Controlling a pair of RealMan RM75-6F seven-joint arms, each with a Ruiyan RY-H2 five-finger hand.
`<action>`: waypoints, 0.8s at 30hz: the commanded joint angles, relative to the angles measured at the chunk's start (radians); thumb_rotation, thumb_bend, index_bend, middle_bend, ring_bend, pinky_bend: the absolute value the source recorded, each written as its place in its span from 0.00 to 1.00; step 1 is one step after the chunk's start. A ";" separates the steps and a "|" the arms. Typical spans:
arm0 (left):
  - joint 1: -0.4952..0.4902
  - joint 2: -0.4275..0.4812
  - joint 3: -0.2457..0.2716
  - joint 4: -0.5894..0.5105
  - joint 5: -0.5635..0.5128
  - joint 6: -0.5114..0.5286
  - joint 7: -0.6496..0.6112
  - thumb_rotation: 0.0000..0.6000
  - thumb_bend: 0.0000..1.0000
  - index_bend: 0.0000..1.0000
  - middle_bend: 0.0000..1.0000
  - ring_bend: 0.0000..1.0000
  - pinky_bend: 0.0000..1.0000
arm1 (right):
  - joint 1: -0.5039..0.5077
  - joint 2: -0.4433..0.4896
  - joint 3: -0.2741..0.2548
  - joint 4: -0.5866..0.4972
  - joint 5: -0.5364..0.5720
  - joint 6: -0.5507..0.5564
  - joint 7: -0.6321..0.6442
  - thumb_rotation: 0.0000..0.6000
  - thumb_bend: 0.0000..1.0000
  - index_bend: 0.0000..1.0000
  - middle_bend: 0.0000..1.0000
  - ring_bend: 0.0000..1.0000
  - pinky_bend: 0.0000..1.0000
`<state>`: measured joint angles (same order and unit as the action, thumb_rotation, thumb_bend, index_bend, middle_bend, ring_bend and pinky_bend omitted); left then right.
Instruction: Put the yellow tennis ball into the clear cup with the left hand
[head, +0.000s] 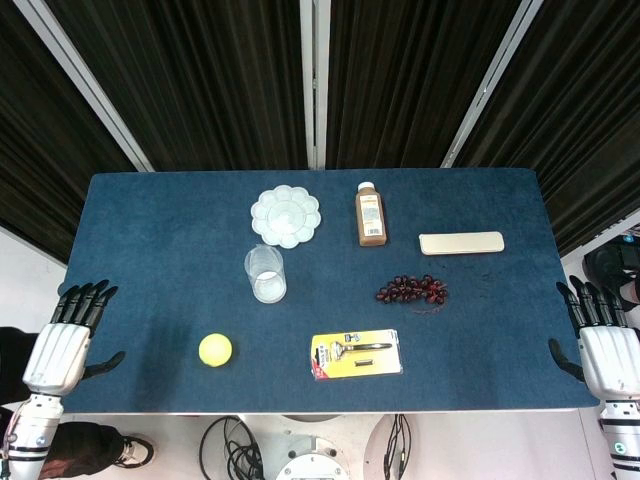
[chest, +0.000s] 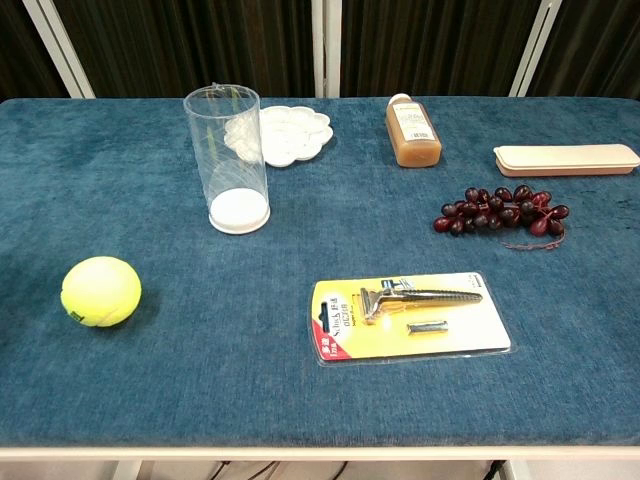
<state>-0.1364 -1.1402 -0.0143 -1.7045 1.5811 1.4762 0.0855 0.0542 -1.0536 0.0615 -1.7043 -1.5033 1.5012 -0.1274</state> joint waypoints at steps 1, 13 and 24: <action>-0.001 0.000 0.000 -0.001 0.001 0.000 0.001 1.00 0.14 0.08 0.02 0.00 0.01 | 0.000 0.001 0.001 0.000 0.000 0.001 0.000 1.00 0.30 0.00 0.00 0.00 0.00; -0.008 0.006 0.008 -0.012 0.016 -0.015 0.010 1.00 0.15 0.08 0.02 0.00 0.01 | 0.002 0.008 0.005 -0.010 -0.002 0.004 -0.002 1.00 0.30 0.00 0.00 0.00 0.00; -0.108 0.038 0.074 -0.073 0.122 -0.191 -0.072 1.00 0.14 0.08 0.01 0.00 0.02 | 0.007 0.009 0.009 -0.015 0.003 0.000 -0.008 1.00 0.30 0.00 0.00 0.00 0.00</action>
<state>-0.2293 -1.0919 0.0534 -1.7697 1.6909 1.3011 0.0175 0.0611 -1.0441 0.0707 -1.7200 -1.5010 1.5007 -0.1357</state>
